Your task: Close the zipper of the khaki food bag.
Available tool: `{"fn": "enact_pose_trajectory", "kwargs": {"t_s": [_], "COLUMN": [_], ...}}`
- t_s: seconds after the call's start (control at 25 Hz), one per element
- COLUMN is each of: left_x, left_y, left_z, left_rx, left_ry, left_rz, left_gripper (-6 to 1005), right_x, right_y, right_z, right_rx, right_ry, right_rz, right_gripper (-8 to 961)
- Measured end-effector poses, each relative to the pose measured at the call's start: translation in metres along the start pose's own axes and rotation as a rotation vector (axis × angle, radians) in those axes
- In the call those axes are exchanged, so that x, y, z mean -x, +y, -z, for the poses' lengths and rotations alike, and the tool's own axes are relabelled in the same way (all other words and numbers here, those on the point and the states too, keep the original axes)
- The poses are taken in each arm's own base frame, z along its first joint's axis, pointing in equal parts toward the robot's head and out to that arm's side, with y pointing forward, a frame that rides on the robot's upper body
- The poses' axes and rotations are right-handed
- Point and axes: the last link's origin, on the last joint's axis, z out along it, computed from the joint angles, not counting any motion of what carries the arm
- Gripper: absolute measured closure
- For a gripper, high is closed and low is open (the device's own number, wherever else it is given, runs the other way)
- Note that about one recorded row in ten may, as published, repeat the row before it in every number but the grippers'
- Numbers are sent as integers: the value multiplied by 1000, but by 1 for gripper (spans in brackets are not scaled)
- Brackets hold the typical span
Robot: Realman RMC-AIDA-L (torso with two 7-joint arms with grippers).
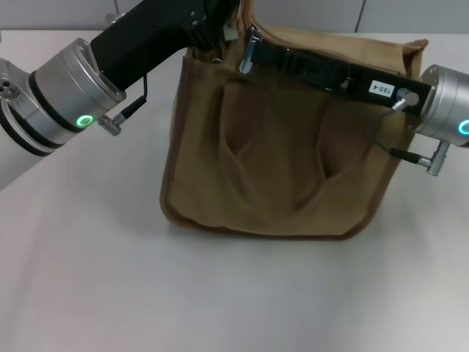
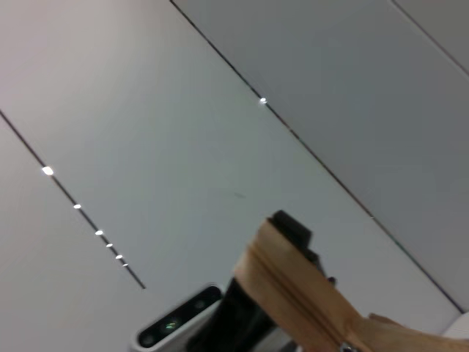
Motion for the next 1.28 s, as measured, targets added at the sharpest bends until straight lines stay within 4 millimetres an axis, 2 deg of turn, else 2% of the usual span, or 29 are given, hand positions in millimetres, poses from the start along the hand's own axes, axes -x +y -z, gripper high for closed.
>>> {"fn": "enact_pose_trajectory", "kwargs": {"t_s": [0.4, 0.56, 0.76, 0.92, 1.04, 1.28], "left_x": [0, -2, -4, -3, -1, -1], "left_y": [-1, -5, -4, -2, 0, 1], "left_z": [10, 24, 36, 36, 34, 32], "left_rx": [-32, -97, -126, -120, -107, -95], "left_ry": [5, 23, 43, 47, 42, 42], "left_rz": [1, -9, -2, 2, 15, 19], "left_gripper": [975, 975, 975, 975, 975, 975], "right_x": [-5, -9, -9, -4, 1, -3], "right_y": [6, 4, 5, 9, 12, 3], "right_z": [18, 31, 37, 37, 26, 10], "right_rx": [19, -16, -26, 2, 37, 2], "right_ry": [-13, -27, -51, -87, -87, -55], "right_rz": [-8, -21, -24, 26, 153, 232], "right_gripper": [958, 959, 953, 954, 950, 939]}}
